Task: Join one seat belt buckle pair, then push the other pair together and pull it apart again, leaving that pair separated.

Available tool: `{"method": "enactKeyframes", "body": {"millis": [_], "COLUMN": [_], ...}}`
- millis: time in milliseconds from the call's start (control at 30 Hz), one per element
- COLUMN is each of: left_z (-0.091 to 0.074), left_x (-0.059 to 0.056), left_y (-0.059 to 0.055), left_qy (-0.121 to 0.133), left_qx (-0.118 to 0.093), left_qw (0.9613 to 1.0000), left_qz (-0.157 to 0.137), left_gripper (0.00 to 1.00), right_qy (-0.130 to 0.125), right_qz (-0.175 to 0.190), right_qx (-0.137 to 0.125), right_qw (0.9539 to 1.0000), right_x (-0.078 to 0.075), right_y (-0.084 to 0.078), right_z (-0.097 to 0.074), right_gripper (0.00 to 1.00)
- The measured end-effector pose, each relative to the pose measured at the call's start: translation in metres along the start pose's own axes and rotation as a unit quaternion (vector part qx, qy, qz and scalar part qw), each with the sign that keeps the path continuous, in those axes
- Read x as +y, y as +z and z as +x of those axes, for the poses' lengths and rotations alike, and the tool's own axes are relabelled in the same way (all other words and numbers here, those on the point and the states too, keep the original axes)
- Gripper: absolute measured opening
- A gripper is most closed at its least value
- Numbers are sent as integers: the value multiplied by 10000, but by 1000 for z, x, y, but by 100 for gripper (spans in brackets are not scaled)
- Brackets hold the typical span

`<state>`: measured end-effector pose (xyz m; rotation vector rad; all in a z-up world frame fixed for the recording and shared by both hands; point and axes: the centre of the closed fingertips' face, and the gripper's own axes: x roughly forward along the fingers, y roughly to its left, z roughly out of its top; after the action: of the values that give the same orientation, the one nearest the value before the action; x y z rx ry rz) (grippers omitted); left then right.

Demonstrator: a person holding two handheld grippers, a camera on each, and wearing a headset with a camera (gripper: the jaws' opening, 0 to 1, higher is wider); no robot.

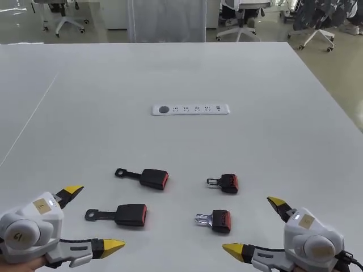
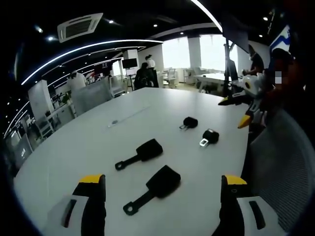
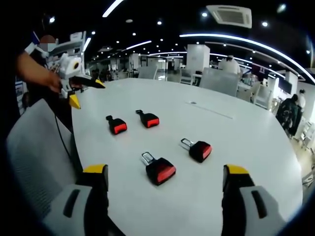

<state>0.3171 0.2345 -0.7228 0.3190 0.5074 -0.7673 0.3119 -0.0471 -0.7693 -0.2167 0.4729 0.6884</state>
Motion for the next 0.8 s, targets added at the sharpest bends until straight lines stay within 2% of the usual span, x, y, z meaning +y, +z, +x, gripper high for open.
{"method": "enactKeyframes", "body": {"millis": [800], "left_z": [4], "left_x": [-3], "left_y": [-9], "left_qy": [-112], "left_qx": [154], "left_qw": [9998], "left_qz": [103], "left_gripper": [99], "right_qy": [97], "right_qz": [76], "right_qx": [33], "right_qw": [9999], "right_x": [4], "right_y": [-11], "right_z": [1], "right_gripper": [98]}}
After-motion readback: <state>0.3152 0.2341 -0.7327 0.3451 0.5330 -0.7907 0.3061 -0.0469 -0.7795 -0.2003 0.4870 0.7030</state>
